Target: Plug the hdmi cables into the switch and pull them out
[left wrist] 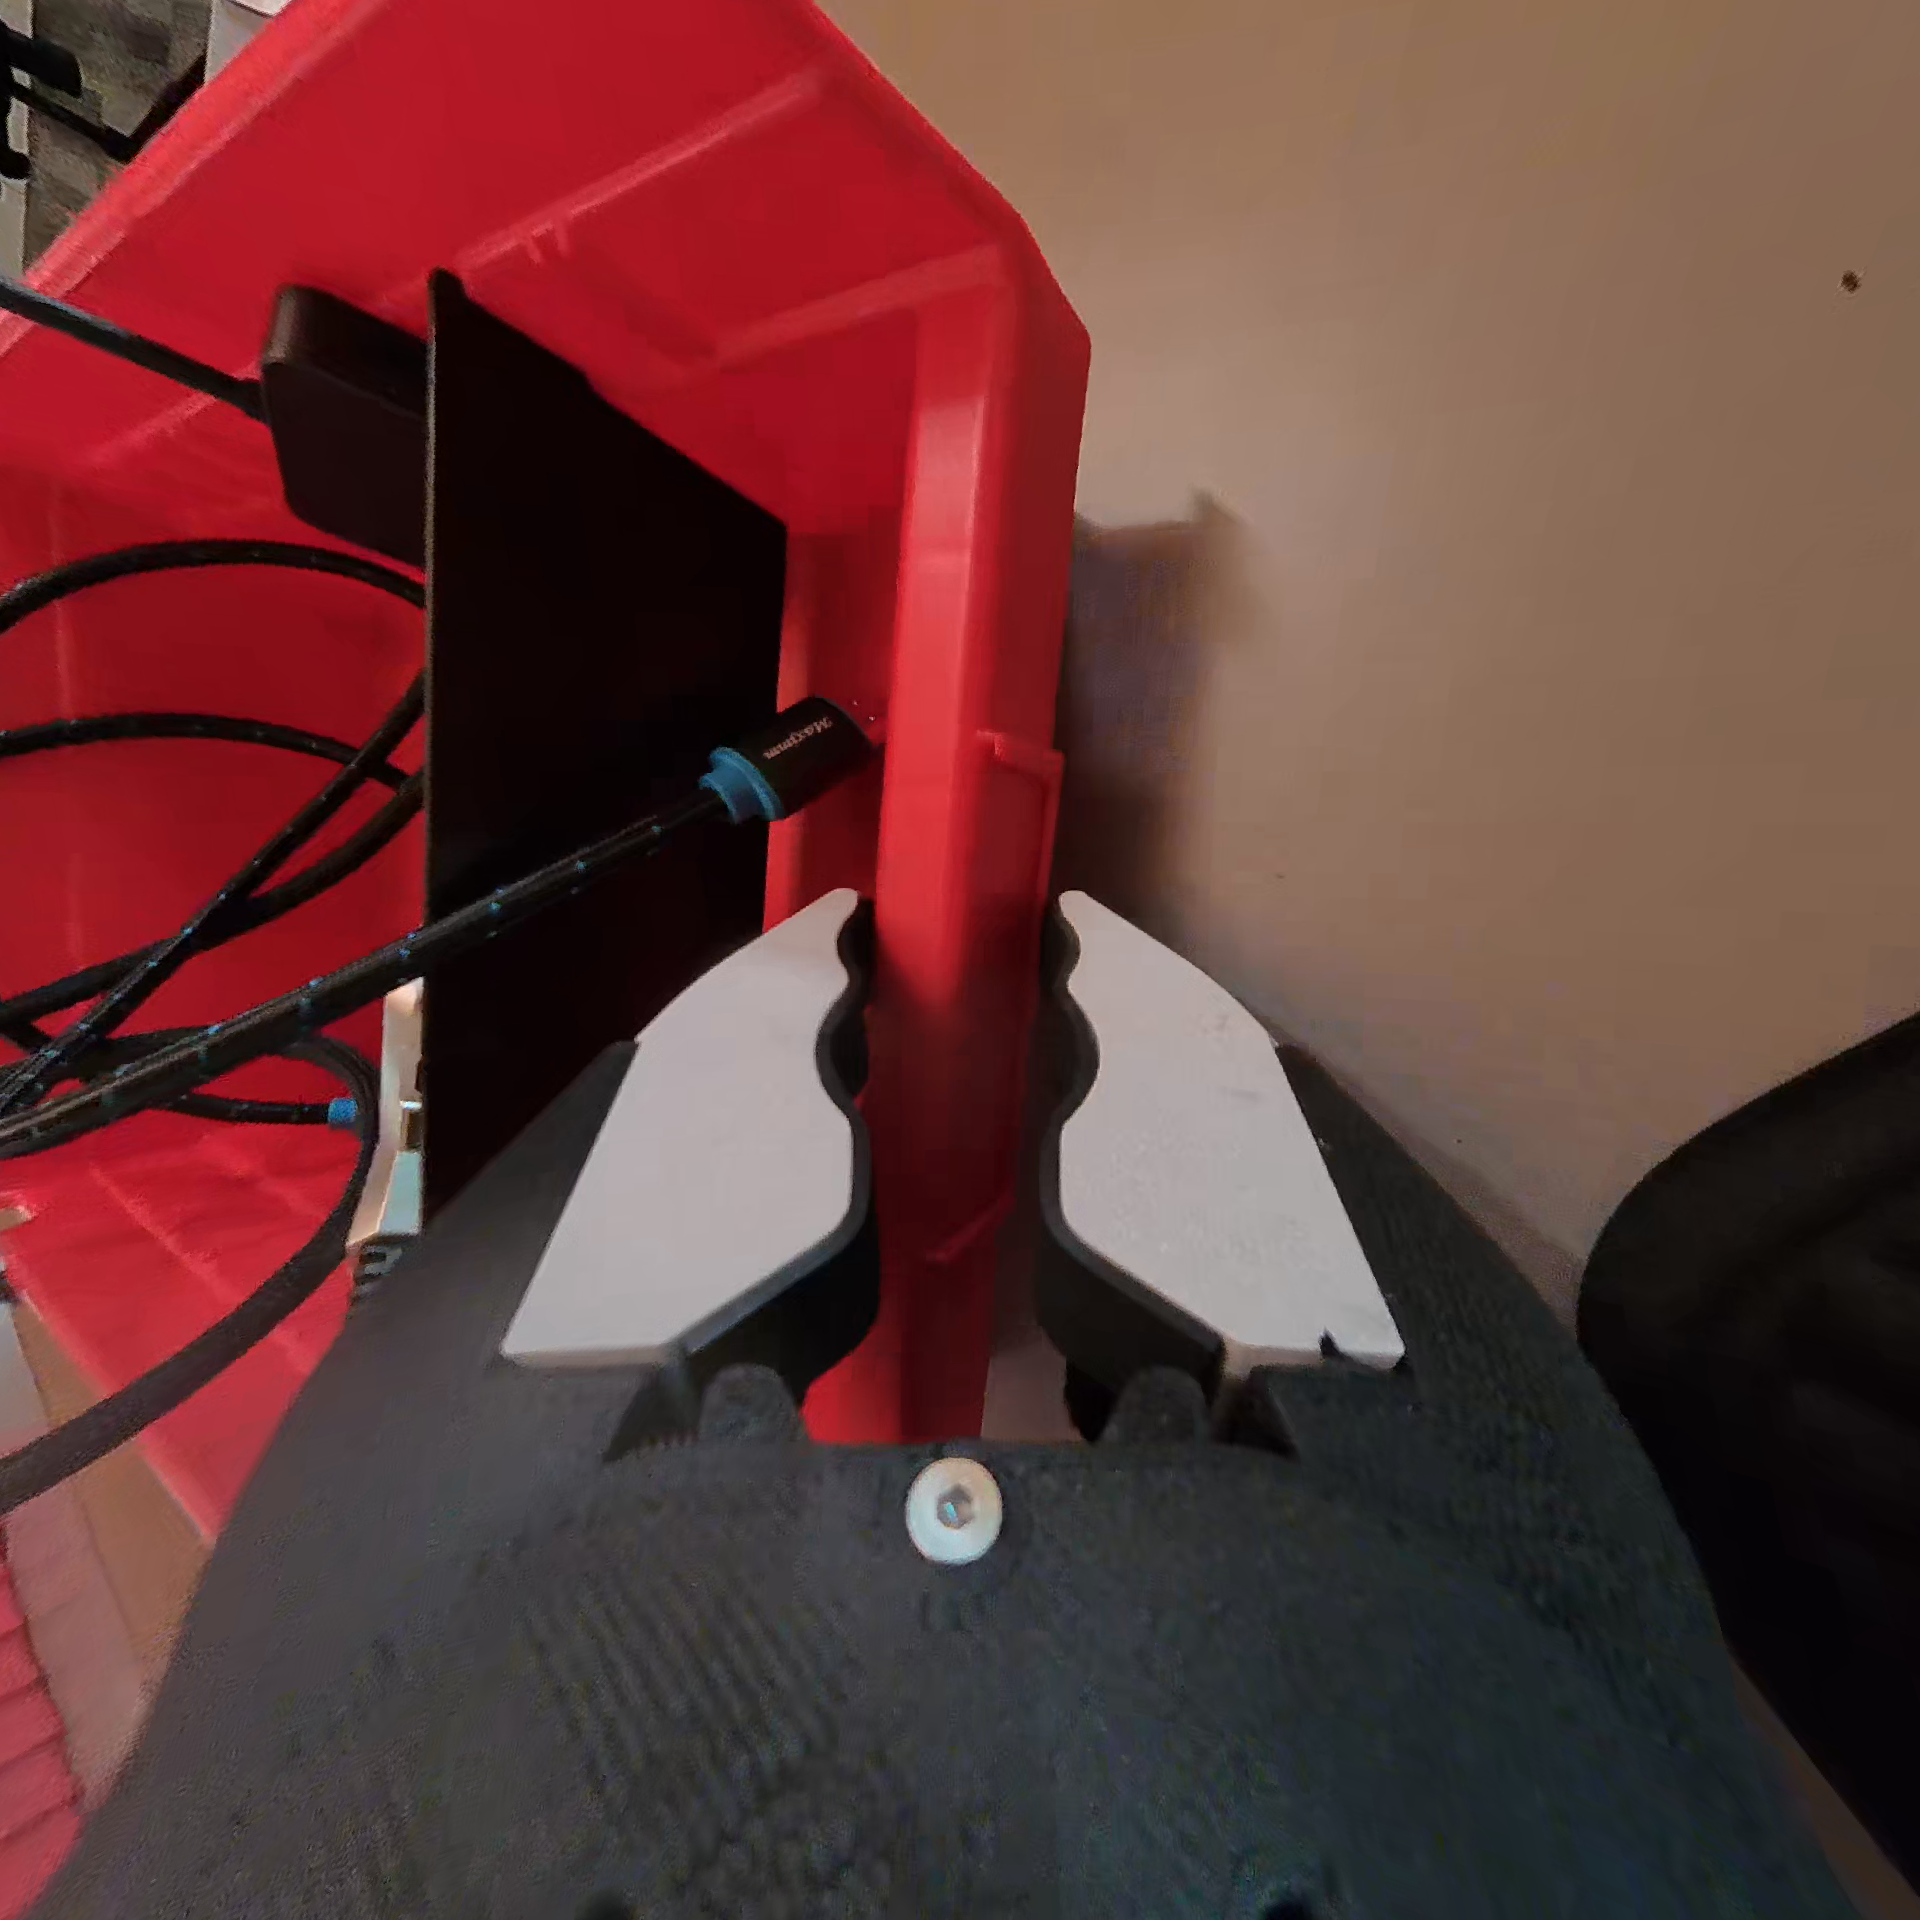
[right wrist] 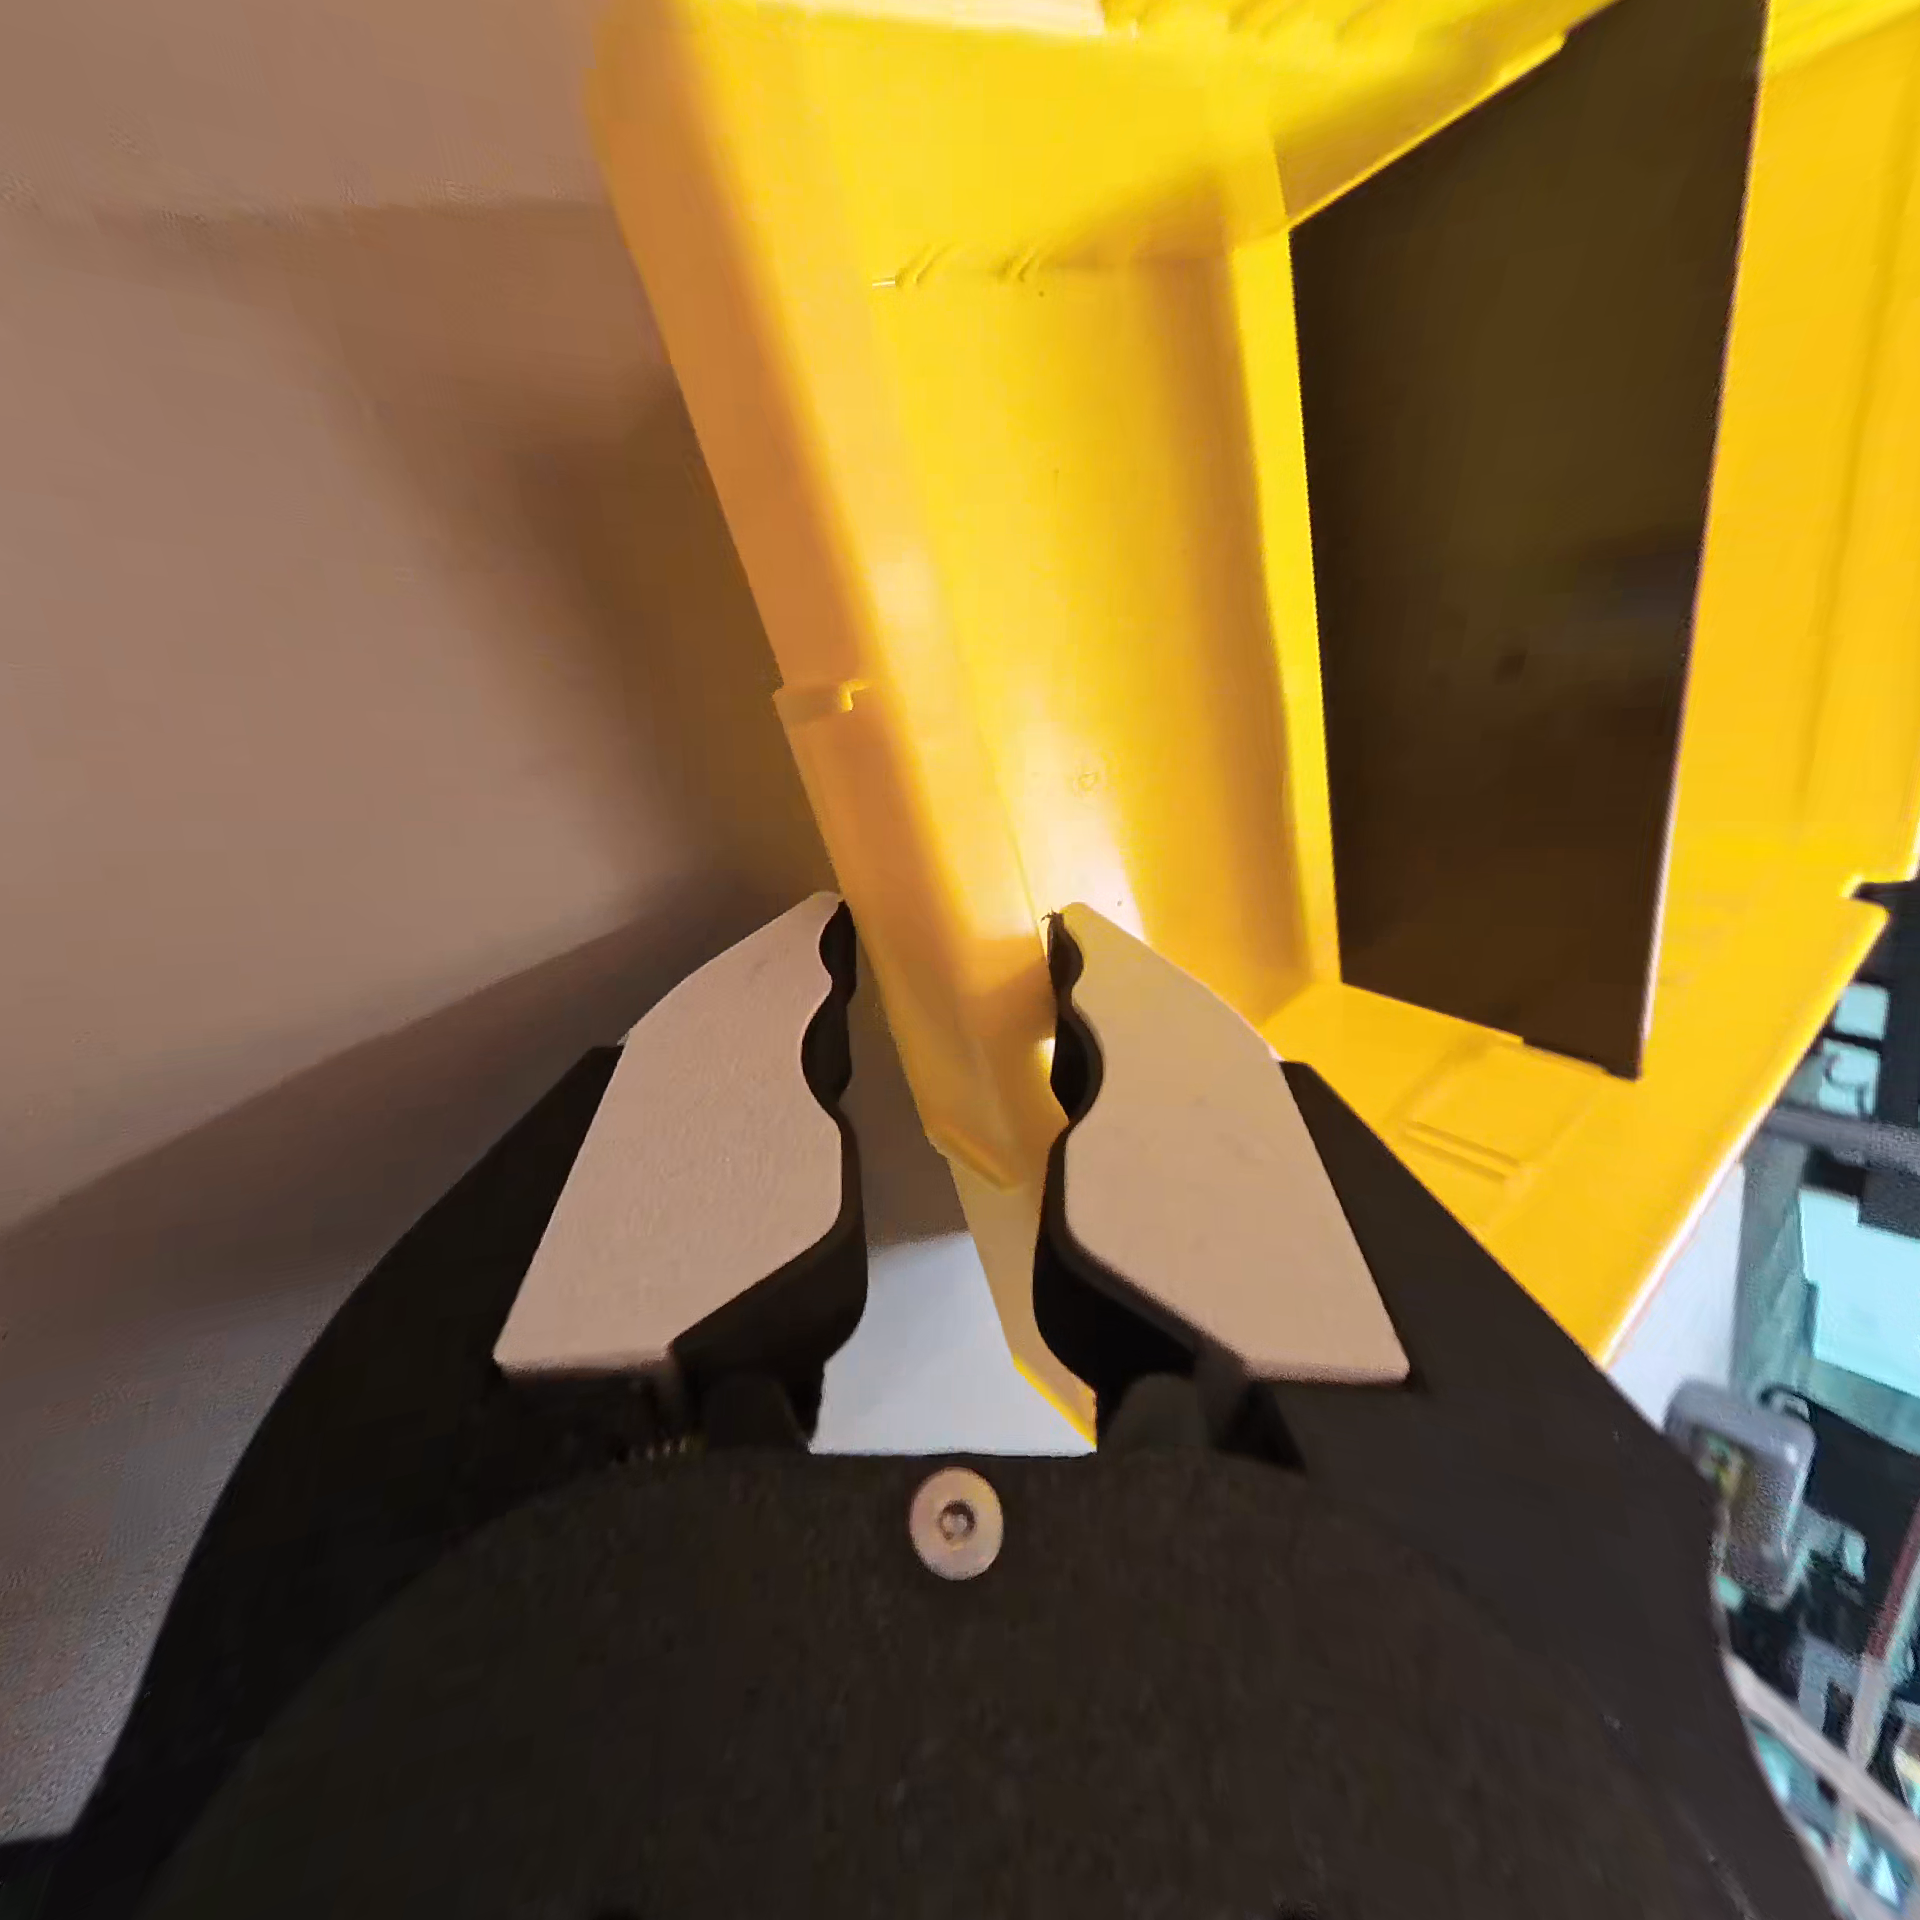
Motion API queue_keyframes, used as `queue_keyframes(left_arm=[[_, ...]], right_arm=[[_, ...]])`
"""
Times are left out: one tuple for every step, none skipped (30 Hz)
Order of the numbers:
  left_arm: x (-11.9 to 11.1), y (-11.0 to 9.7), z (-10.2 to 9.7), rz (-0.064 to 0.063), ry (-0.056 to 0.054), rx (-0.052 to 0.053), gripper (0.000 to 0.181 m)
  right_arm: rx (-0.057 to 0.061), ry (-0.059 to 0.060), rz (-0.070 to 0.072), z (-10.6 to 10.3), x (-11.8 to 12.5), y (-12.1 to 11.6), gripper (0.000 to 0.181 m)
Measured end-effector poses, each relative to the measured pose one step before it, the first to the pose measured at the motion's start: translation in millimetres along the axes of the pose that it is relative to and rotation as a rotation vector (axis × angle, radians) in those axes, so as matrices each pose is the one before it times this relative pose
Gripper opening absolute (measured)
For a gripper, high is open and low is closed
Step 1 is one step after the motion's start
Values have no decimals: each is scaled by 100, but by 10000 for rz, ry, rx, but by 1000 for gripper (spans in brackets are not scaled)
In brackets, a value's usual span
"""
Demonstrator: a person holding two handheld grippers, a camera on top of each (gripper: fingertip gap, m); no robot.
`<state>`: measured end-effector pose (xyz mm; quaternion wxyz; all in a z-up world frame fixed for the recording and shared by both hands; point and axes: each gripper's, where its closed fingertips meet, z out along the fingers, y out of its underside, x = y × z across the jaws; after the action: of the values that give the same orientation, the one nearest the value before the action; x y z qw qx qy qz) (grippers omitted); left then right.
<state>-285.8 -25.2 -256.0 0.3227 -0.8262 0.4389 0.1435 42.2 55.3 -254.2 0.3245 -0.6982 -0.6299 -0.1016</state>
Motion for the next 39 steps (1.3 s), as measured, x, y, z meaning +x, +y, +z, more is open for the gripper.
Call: queue_keyframes(left_arm=[[3,-140,125,-128,78,119,31],[-18,-100,101,-140,69,68,31],[-77,-44,60,-77,31,-3,31],[-84,-11,59,-6,8,-25,31],[-96,13,77,0,8,-17,31],[-121,0,64,-14,7,10,31],[-151,8,77,-29,13,15,31],[-169,28,87,-25,11,2,31],[-197,52,110,-17,5,-14,31],[-243,42,130,-14,5,-20,31],[-284,48,157,-14,12,-23,31],[-344,72,186,-22,14,-22,31],[-449,90,214,-31,-6,-8,31],[-553,143,245,-84,-39,-1,32],[-658,189,249,-208,-69,-6,34],[-732,242,238,-324,-110,-15,37],[-730,278,161,-356,-151,-32,40],[-591,257,45,-288,-139,-30,43],[-344,152,-77,-207,-61,9,44],[-122,-36,-183,-198,19,89,45],[4,-186,-240,-201,71,139,45],[13,-277,-344,-172,61,150,44],[-54,-486,-461,-166,17,235,39],[-14,-873,-653,-241,117,466,35],[124,-1085,-725,-399,309,527,35],[-110,-1158,-677,-502,233,491,35],[-427,-1245,-584,-467,36,492,34],[-583,-1215,-398,-397,-48,416,31],[-653,-1110,-172,-339,-93,270,31],[-707,-1032,74,-254,-121,180,31],[-739,-963,304,-220,-143,136,31],[-725,-852,506,-255,-130,69,31],[-644,-761,686,-283,-96,12,31],[-600,-659,807,-268,-99,-47,31],[-636,-546,904,-233,-165,-111,30],[-607,-455,950,-196,-185,-161,30],[-558,-350,959,-173,-183,-204,30],[-467,-253,963,-149,-150,-240,30],[-437,-137,941,-126,-155,-283,29]], right_arm=[[-174,166,157,42,517,901,35],[-160,148,77,122,559,843,35],[-145,192,41,199,679,790,35],[-185,193,64,291,740,797,35],[-144,147,18,375,720,704,35],[-24,51,36,407,621,506,34],[-34,48,56,410,617,461,34],[-94,60,31,434,616,470,34],[-88,58,14,419,612,392,34],[-46,25,63,377,594,283,34],[-43,-7,113,388,571,229,34],[-34,10,124,378,585,174,35],[-57,13,179,352,564,147,35],[-4,-33,253,268,446,15,36],[139,-184,382,41,206,-242,36],[444,-314,471,-381,-56,-775,36],[886,-357,523,-847,-237,-1486,36],[1034,-372,561,-1062,-379,-1839,36],[1039,-383,544,-1031,-544,-1910,37],[955,-309,533,-848,-548,-1797,38],[844,-235,475,-622,-494,-1588,38],[724,-116,421,-376,-346,-1313,37],[590,-64,387,-153,-246,-999,37],[514,-118,373,69,-283,-744,36],[441,-94,394,227,-204,-454,36],[334,-39,374,367,-90,-107,35],[264,-71,291,418,-137,154,34],[229,-77,227,436,-163,330,33],[172,-72,164,415,-196,472,32],[94,-123,72,371,-316,544,31],[24,-123,-36,280,-350,507,30],[-8,-48,-146,175,-307,417,29],[15,-8,-256,79,-295,263,28],[24,-1,-319,2,-303,142,27],[43,-5,-321,-52,-308,65,24],[39,-39,-285,-63,-331,40,21],[47,-17,-228,-61,-260,16,19],[39,-27,-190,-37,-249,50,17],[-19,-58,-145,15,-251,121,15]])
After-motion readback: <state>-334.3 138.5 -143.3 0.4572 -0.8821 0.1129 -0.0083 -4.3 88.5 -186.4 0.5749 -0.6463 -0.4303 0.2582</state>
